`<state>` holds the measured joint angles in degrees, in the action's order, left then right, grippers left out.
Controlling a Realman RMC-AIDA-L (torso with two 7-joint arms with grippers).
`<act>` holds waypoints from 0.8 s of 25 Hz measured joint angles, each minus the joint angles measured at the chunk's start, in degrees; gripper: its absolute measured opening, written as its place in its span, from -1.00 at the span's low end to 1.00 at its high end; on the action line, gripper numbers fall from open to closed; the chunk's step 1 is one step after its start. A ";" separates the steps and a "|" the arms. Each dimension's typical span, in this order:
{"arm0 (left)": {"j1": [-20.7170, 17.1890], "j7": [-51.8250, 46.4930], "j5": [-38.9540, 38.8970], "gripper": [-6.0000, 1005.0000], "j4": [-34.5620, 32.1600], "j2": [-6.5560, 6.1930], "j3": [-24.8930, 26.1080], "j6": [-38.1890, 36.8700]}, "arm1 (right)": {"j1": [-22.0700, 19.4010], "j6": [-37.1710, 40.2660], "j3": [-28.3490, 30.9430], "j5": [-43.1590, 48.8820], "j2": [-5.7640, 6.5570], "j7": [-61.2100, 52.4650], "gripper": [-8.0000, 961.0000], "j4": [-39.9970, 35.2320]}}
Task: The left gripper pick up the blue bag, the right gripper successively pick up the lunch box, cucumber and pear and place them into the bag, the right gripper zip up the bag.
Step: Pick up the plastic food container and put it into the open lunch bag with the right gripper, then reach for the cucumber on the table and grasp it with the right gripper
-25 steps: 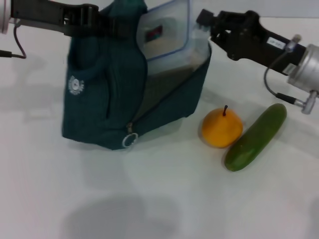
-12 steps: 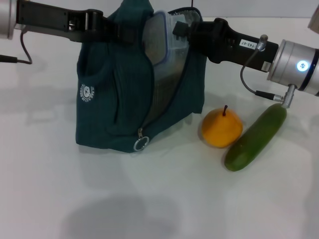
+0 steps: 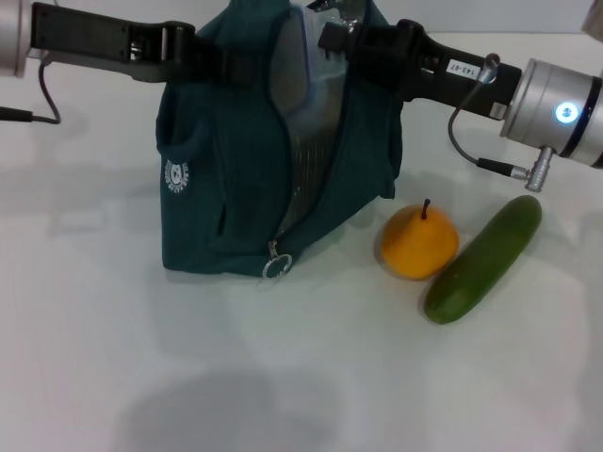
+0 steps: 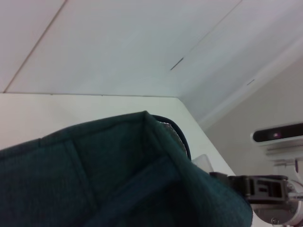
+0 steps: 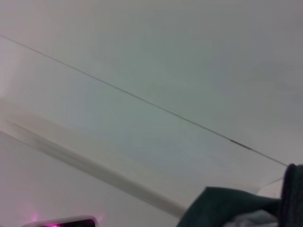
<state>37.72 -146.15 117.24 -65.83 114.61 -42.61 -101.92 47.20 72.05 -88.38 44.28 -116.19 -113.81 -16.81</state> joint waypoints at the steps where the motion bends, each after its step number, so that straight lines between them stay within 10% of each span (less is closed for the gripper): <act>1: -0.09 0.07 0.10 -0.90 0.00 -0.01 0.08 0.00 | -0.19 0.06 0.11 -0.03 0.00 0.36 -0.58 -0.13; 7: -0.80 0.33 0.29 -0.90 0.00 -0.34 0.26 0.22 | -1.90 0.10 0.97 -0.83 0.15 1.71 -0.57 -0.47; 14: -1.50 0.34 0.35 -0.90 0.00 -0.58 0.35 0.45 | -7.94 3.98 7.11 -0.65 1.07 7.59 -0.08 -4.89; 20: -2.44 0.38 0.39 -0.90 -0.01 -1.09 1.01 0.62 | -16.20 7.20 12.24 -0.16 4.60 14.99 0.32 -10.11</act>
<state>35.28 -145.77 117.63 -65.83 113.52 -41.60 -101.29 31.00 79.24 -76.14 44.12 -111.59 -98.82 -26.92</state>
